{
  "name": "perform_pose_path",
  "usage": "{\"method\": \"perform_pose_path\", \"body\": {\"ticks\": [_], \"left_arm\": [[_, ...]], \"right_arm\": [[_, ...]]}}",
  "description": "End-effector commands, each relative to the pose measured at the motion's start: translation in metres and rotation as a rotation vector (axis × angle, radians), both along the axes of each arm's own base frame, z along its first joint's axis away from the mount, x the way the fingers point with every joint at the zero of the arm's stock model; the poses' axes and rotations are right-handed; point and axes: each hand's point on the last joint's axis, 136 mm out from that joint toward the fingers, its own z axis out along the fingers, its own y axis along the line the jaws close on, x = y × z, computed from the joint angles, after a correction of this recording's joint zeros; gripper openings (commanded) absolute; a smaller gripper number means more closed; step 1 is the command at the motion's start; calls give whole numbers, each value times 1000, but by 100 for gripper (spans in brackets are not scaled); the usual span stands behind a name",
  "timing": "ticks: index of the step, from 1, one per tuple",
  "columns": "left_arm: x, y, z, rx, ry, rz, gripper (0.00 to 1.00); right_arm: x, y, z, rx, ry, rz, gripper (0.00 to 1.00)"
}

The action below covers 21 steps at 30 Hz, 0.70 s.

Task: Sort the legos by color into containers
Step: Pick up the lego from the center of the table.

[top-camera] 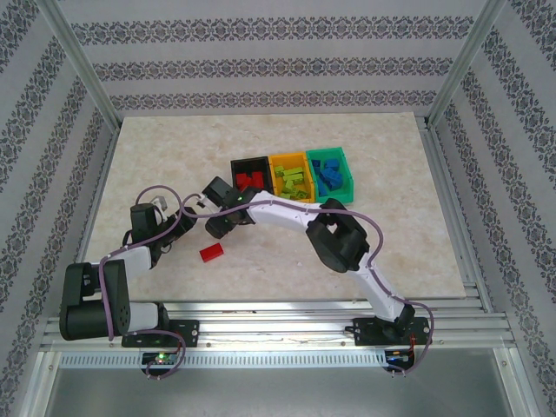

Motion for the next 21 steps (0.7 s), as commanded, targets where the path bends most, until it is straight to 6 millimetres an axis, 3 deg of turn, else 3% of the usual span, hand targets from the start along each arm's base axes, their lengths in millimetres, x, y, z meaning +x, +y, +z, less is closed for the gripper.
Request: {"method": "perform_pose_path", "body": {"ticks": [1,21], "left_arm": [[-4,2,-6,-11,15,9,74],[-3,-1,-10,-31,25,-1,73]], "right_arm": [[-4,0,-8,-36,9,9,58],[-17,-7,-34,-91,29,25,55]]}}
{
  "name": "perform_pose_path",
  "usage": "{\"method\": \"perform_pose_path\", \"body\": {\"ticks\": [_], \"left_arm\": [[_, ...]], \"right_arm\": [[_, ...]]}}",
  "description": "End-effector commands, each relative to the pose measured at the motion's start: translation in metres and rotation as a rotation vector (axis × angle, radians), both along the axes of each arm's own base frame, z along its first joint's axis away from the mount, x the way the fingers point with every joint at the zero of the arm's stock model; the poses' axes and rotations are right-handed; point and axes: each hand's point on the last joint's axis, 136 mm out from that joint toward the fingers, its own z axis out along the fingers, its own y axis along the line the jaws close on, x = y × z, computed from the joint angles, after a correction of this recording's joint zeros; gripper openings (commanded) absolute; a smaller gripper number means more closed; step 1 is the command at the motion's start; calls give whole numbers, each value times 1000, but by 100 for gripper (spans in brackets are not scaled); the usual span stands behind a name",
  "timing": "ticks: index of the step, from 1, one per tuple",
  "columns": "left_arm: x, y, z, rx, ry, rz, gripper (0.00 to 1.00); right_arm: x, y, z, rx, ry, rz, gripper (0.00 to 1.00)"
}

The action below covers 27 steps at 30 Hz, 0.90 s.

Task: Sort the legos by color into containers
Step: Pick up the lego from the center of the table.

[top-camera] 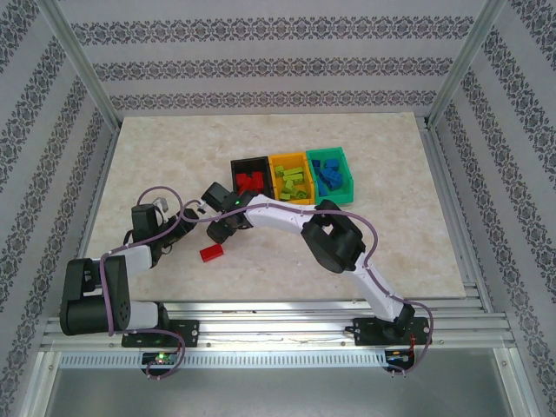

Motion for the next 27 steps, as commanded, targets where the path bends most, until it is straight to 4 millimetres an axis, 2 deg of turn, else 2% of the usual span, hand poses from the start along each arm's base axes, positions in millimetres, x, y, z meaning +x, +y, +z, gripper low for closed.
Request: {"method": "perform_pose_path", "body": {"ticks": [1,4,8,14,21,27], "left_arm": [[-1,1,-2,-15,-3,6,74],[-1,1,-1,-18,-5,5,74],[-1,1,-1,-19,-5,5,74],[-1,0,-2,-22,-1,3,73],[0,0,-2,-24,-4,2,74],[0,-2,0,-35,-12,-6,73]], "right_arm": [[-10,-4,-16,-46,11,13,54],[-12,-5,-14,-44,5,16,49],[-15,-6,-15,-37,10,17,36],[-16,-10,-12,-34,-5,15,30],[-32,-20,22,33,-26,26,29],[-43,-50,52,74,-81,-12,29]]}}
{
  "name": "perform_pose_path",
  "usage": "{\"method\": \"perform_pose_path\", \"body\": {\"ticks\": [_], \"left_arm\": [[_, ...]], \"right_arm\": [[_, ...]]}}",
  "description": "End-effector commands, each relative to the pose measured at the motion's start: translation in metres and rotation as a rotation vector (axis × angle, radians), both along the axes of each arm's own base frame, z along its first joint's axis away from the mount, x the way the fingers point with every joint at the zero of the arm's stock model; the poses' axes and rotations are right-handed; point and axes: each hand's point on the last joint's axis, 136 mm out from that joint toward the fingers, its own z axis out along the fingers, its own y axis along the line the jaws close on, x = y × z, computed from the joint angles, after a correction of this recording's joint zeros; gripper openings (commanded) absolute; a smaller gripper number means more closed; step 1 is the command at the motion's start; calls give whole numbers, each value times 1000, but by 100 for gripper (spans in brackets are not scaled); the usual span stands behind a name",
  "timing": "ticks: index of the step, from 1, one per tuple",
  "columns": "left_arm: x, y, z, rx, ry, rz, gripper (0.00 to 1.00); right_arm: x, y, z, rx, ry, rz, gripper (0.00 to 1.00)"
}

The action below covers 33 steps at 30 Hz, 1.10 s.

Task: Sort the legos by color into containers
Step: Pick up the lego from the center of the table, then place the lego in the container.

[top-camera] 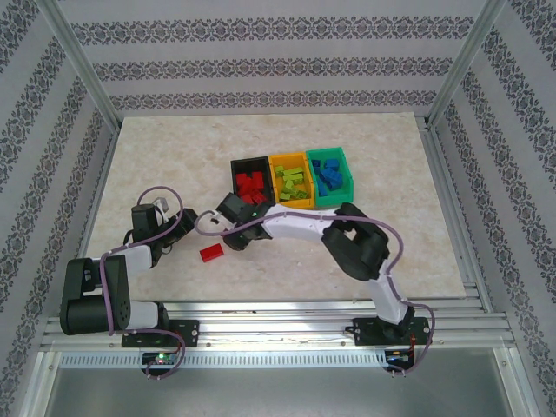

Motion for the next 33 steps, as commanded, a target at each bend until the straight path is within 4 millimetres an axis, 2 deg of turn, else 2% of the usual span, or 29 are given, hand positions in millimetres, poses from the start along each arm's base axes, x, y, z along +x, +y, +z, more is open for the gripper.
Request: {"method": "perform_pose_path", "body": {"ticks": [1,5,8,12,17,21,24,28,33], "left_arm": [[-1,0,-1,-26,-8,4,74],[0,-2,-2,-47,-15,3,74],[1,-5,-6,-70,-9,-6,73],[2,-10,-6,-92,-8,-27,73],[1,-9,-7,-87,-2,-25,73],[2,-10,-7,-95,-6,-31,73],[2,-11,-8,-102,-4,-34,73],[3,-12,-8,-110,-3,-38,73],[4,-13,-9,-114,-5,-42,73]], "right_arm": [[-1,-6,39,77,-65,-34,29],[2,-22,67,119,-107,-71,29],[13,-33,85,174,-134,-121,29],[40,-49,106,249,-132,-219,30],[81,-63,121,311,-88,-309,31],[114,-75,125,362,-44,-389,31],[131,-83,120,388,-5,-446,31],[147,-84,109,400,33,-477,32],[153,-75,90,383,74,-469,33]]}}
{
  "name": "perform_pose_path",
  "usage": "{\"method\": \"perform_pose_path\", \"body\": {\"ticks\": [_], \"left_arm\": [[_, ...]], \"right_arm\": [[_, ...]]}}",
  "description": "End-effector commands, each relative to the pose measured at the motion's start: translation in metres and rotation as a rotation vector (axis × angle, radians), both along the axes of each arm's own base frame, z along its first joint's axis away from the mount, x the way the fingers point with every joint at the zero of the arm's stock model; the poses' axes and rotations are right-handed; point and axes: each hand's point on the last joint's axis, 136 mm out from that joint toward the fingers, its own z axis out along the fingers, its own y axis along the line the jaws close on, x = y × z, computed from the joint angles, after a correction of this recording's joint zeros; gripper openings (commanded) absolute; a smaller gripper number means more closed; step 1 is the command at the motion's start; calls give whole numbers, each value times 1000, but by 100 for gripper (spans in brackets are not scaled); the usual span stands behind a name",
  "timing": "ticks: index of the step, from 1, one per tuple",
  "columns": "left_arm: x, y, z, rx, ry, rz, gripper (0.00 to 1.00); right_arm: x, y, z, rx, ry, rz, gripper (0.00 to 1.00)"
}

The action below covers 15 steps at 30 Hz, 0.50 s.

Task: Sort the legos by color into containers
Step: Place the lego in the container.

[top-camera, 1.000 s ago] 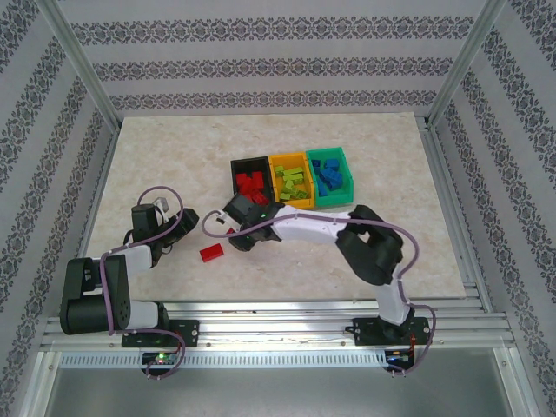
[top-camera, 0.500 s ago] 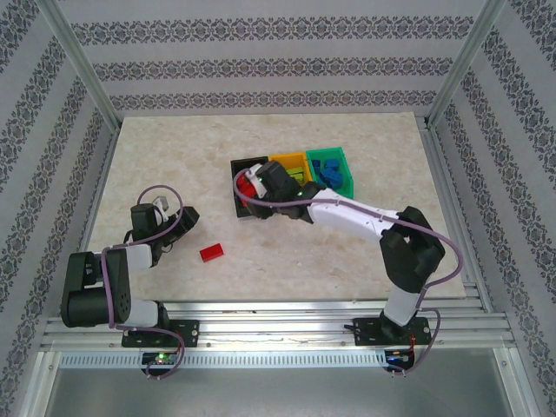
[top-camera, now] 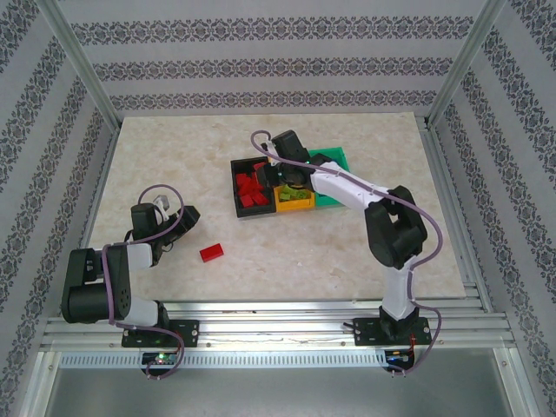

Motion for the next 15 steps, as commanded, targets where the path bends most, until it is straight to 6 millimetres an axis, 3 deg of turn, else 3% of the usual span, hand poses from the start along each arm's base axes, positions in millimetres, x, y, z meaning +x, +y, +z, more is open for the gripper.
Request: {"method": "perform_pose_path", "body": {"ticks": [1,6,15], "left_arm": [[-7,-6,-12,-48,49,-17,73],[-7,-6,-12,-49,52,-16,73],[-6,-7,-13,-59,52,-21,73]], "right_arm": [[0,12,-4,35,40,15,34],[-6,15,-9,49,62,20,48],[-28,11,-10,22,56,54,49]]}}
